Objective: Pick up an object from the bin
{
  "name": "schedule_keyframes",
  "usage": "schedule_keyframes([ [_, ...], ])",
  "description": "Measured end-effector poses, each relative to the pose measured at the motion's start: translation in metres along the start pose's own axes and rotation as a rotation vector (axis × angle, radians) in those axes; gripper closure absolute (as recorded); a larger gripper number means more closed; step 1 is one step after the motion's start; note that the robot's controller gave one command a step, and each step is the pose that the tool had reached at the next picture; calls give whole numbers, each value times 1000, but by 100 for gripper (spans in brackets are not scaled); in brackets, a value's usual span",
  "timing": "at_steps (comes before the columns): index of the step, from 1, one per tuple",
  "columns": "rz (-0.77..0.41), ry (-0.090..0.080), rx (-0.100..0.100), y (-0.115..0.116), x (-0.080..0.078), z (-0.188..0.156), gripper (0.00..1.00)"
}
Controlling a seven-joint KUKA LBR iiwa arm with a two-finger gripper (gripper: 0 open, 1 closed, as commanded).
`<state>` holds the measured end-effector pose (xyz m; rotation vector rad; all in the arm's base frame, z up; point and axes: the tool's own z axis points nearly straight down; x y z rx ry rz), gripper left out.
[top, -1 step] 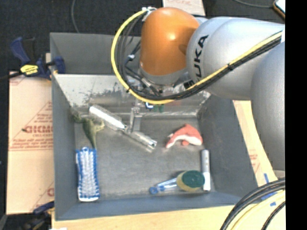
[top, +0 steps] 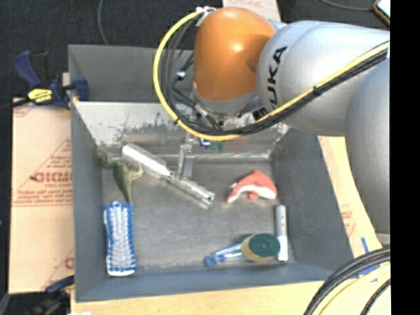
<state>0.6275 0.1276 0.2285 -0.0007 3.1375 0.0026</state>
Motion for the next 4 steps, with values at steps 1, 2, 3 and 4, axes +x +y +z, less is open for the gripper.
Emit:
schedule_keyframes([
  [1,91,-2,-2,56,-28,157,0],
  [2,148,-14,-3,45,-21,69,0],
  [3,226,9,1,48,-24,128,0],
  [4,303,-7,4,65,-25,155,0],
])
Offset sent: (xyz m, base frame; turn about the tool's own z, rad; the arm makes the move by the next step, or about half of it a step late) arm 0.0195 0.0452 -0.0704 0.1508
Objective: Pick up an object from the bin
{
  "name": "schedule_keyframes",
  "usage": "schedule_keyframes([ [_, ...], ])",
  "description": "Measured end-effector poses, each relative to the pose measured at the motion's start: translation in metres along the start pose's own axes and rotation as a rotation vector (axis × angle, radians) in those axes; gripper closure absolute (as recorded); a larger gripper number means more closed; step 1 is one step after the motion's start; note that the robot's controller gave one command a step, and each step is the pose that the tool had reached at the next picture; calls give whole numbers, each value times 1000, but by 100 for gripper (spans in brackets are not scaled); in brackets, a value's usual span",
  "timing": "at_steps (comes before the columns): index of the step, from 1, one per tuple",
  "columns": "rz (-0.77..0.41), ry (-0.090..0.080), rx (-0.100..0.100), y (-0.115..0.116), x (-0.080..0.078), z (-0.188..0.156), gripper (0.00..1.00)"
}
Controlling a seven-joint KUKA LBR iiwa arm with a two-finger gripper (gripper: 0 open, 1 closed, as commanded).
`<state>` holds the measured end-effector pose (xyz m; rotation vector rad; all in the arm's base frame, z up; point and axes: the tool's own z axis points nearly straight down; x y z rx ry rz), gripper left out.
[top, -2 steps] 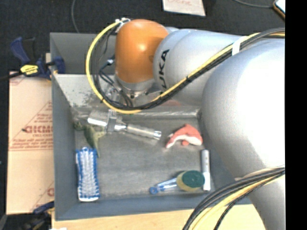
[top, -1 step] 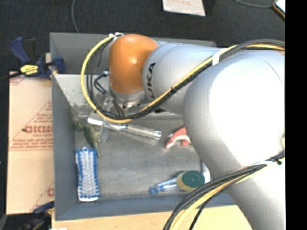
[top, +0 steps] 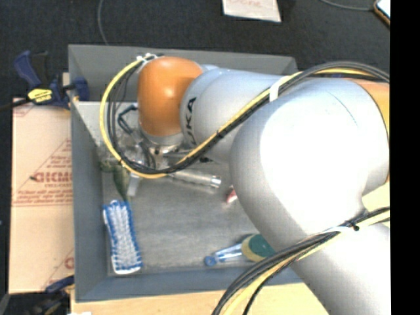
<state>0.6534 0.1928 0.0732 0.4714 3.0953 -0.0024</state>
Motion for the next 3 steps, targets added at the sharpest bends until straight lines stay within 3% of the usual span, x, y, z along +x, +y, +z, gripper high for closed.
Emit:
schedule_keyframes([
  [1,57,6,28,15,0,-2,100],
  [2,57,6,28,15,0,-2,100],
  [3,57,5,28,14,-2,-51,100],
])
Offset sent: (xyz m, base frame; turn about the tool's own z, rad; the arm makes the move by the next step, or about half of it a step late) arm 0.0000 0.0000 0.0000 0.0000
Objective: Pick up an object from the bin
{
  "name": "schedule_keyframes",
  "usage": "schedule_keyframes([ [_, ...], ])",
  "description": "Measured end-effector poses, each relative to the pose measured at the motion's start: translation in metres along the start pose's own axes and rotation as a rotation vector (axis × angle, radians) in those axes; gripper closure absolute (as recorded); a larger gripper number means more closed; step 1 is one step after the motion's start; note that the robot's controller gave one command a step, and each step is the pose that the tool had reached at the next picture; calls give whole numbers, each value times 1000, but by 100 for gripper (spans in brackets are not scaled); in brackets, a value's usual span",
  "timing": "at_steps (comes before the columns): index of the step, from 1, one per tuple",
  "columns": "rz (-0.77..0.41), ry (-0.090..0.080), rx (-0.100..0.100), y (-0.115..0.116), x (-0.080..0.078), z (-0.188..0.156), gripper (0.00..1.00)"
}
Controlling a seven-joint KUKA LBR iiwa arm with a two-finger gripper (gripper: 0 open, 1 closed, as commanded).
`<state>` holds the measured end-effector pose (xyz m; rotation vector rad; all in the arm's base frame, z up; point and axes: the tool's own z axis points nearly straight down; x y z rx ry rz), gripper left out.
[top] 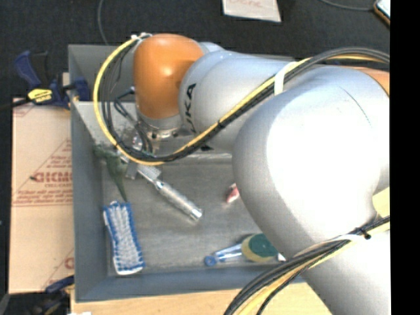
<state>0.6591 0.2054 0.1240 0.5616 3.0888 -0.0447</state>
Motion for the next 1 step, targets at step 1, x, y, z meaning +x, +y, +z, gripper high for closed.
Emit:
schedule_keyframes([
  [1,-1,-1,3,-1,1,40,100],
])
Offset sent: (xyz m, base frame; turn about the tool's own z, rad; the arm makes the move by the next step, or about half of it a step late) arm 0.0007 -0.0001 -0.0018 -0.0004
